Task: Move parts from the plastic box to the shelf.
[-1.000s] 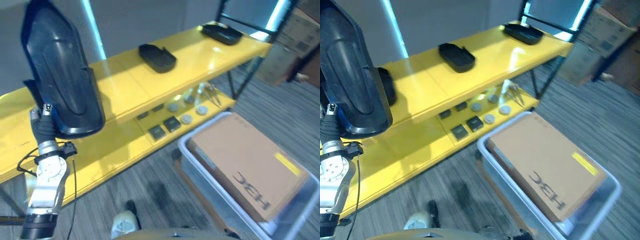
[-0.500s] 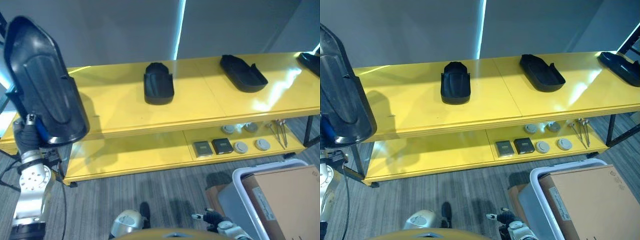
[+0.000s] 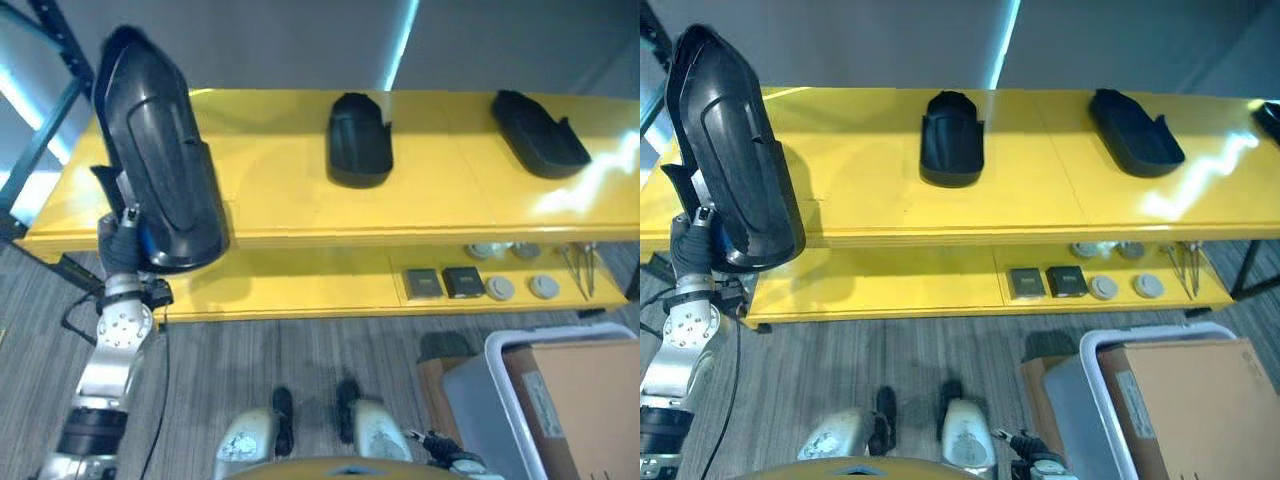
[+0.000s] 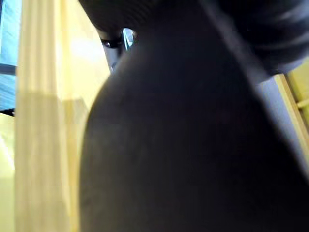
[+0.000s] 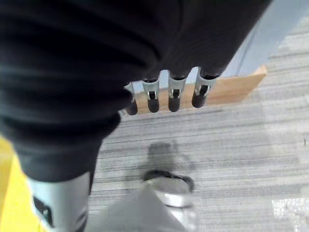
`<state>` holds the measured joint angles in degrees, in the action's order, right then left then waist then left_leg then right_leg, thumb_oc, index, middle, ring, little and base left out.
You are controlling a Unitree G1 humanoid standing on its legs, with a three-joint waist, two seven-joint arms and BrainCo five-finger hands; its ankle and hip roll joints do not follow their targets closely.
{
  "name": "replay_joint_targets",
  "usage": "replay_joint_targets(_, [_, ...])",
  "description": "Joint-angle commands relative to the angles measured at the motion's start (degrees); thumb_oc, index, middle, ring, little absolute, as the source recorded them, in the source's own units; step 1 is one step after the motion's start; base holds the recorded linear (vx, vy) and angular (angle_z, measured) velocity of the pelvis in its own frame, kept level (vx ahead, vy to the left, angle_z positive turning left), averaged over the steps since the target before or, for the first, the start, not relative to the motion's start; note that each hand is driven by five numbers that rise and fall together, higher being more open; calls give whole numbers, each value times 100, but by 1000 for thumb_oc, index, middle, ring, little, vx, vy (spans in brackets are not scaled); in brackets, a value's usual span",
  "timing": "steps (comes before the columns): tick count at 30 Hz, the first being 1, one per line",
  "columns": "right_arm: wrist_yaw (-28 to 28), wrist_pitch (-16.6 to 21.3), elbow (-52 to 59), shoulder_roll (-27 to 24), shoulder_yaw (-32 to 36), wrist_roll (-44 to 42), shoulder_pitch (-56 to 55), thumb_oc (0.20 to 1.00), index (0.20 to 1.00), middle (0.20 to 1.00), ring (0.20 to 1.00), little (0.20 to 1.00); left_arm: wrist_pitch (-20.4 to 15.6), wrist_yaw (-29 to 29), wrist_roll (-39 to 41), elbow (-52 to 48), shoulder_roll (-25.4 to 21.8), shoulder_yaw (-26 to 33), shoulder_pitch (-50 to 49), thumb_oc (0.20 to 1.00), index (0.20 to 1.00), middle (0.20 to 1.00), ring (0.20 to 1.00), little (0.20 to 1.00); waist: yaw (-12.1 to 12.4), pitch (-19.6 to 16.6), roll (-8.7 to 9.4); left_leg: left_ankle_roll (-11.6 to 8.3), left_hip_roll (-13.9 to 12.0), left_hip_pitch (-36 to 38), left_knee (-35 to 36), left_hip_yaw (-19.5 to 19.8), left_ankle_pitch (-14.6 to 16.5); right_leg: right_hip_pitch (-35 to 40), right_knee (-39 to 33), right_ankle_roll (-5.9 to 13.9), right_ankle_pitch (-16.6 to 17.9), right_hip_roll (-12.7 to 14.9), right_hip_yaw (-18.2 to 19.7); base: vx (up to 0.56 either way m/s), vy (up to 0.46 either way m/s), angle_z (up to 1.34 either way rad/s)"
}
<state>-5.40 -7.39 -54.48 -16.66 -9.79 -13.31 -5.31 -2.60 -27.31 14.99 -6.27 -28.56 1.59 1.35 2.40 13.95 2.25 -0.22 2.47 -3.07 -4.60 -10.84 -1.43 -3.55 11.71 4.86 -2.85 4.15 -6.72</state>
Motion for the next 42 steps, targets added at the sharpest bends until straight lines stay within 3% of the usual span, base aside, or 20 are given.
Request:
replay_joint_targets(1, [-116,95,-72,-275,-100,-257,66,1000,1000,1000,1000,1000,-198,-66,-57,-468,29,-29,560,200,200,200,200,200,-162,-272,-55,-206,-398,123,-156,315,204,290,-1120,181,663,8,-66,75,-140,-16])
replay_joint_targets(4, [-96,71,13,-308,-61,-207,44,1000,1000,1000,1000,1000,-98,-73,-73,-470,66,-60,564,200,200,200,200,200,-175,-253,-37,-275,-495,-12,-384,276,230,343,-1136,129,614,-21,-113,79,-105,-15])
replay_joint_targets(5, [-81,47,124,-331,-34,-103,-13,1000,1000,1000,1000,1000,-51,-51,-89,-456,89,-61,537,200,200,200,200,200,-218,-253,4,-266,-545,-62,-638,163,364,367,-1143,90,568,-3,-150,71,-51,-5])
replay_joint_targets(7, [-104,22,211,-339,-13,-56,-71,1000,1000,1000,1000,1000,-41,3,-74,-421,120,-85,499,200,200,200,200,200,-289,-258,5,-303,-739,-124,-818,-20,321,328,-1088,48,519,12,-204,45,-20,-9])
replay_joint_targets(8, [-130,37,225,-352,3,-105,-98,1000,1000,1000,1000,1000,-43,16,-55,-397,132,-118,502,200,200,200,200,200,-322,-256,-18,-369,-887,-171,-828,-71,166,307,-1064,21,500,-11,-229,3,112,-2])
replay_joint_targets(10, [-136,112,178,-466,116,-253,-91,1000,1000,1000,1000,1000,-157,-37,26,-198,172,-328,668,200,200,200,200,200,-456,-188,-259,-764,-1711,-215,-160,-41,-878,218,-909,-15,371,-44,-232,14,348,27])
replay_joint_targets(12, [-144,72,213,-527,167,-256,-79,1000,1000,1000,1000,1000,-242,-7,53,-144,180,-330,680,200,200,200,200,200,-523,-163,-341,-884,-2018,-164,164,-108,-1205,206,-799,-3,285,51,-246,0,383,20])
replay_joint_targets(15, [-136,46,270,-609,205,-250,-116,1000,1000,1000,1000,1000,-324,43,158,-94,147,-325,688,200,200,200,200,200,-606,-142,-443,-967,-2259,-98,354,-155,-1398,133,-547,60,188,289,-236,32,440,-2])
replay_joint_targets(17, [-130,-18,283,-620,226,-227,-92,1000,1000,1000,1000,1000,-374,90,182,-35,118,-301,706,200,200,200,200,200,-634,-130,-441,-893,-2183,-17,202,-121,-1025,12,-376,155,205,525,-140,30,543,4])
replay_joint_targets(18, [-143,-27,236,-617,261,-234,-31,1000,1000,1000,1000,1000,-346,112,196,-21,79,-307,756,200,200,200,200,200,-617,-104,-439,-819,-2006,22,101,-98,-685,-127,-229,283,263,732,-40,-10,415,-14])
replay_joint_targets(22, [-146,77,127,-490,349,-453,4,1000,1000,1000,1000,1000,-61,223,-32,89,10,-398,994,200,200,200,200,200,-573,31,-404,-623,-1558,-139,-522,4,-61,-131,-51,621,463,1249,165,58,453,-10])
replay_joint_targets(23, [-153,162,295,-341,392,-421,-100,1000,1000,1000,1000,1000,90,395,-182,98,-164,-396,984,200,200,200,200,200,-497,114,-344,-440,-1251,-128,-724,-37,208,-91,18,728,698,1640,69,103,455,-20])
replay_joint_targets(24, [-134,141,411,-310,379,-385,-135,1000,1000,1000,1000,1000,88,428,-209,71,-226,-331,896,200,200,200,200,200,-467,132,-331,-383,-1196,-86,-742,-108,273,-88,88,722,683,1677,-55,100,407,-28])
replay_joint_targets(27, [-12,48,912,-280,281,-275,-295,1000,1000,1000,1000,1000,76,473,-178,49,-397,-207,767,200,200,200,200,200,-560,158,-272,-263,-1064,36,-674,-163,371,-231,108,683,576,1304,-36,70,80,-43])
replay_joint_targets(29, [-2,43,1029,-247,226,-202,-343,1000,1000,1000,1000,1000,124,438,-220,35,-393,-190,815,200,200,200,200,200,-586,153,-226,-231,-1071,88,-631,-211,374,-188,-33,673,623,1234,-26,74,-90,-14])
replay_joint_targets(32, [14,80,910,-352,110,-184,-331,1000,1000,1000,1000,1000,575,215,-225,293,-192,-427,1228,200,200,200,200,200,-684,43,-177,-352,-1210,62,-448,-289,209,-23,-453,583,608,935,73,73,-144,18])
replay_joint_targets(36, [-23,-97,1009,-446,56,-143,-374,1000,1000,1000,1000,1000,946,37,-368,712,-180,-584,1623,200,200,200,200,200,-788,-10,-165,-460,-1351,98,-253,-413,50,49,-634,561,603,823,50,81,-88,8])
replay_joint_targets(40, [60,-189,1034,-625,27,-108,-420,1000,1000,1000,1000,1000,1398,-224,-188,1766,-542,-845,2531,200,200,200,200,200,-1017,22,-184,-530,-1452,47,-114,-537,-89,-67,-656,561,590,727,122,28,-23,-7])
replay_joint_targets(42, [108,-293,1087,-708,39,-91,-408,1000,1000,1000,1000,1000,1457,-310,-425,2285,-683,-925,2872,200,200,200,200,200,-1107,65,-201,-539,-1467,-10,-125,-575,-103,-160,-613,555,573,706,170,-6,21,-23])
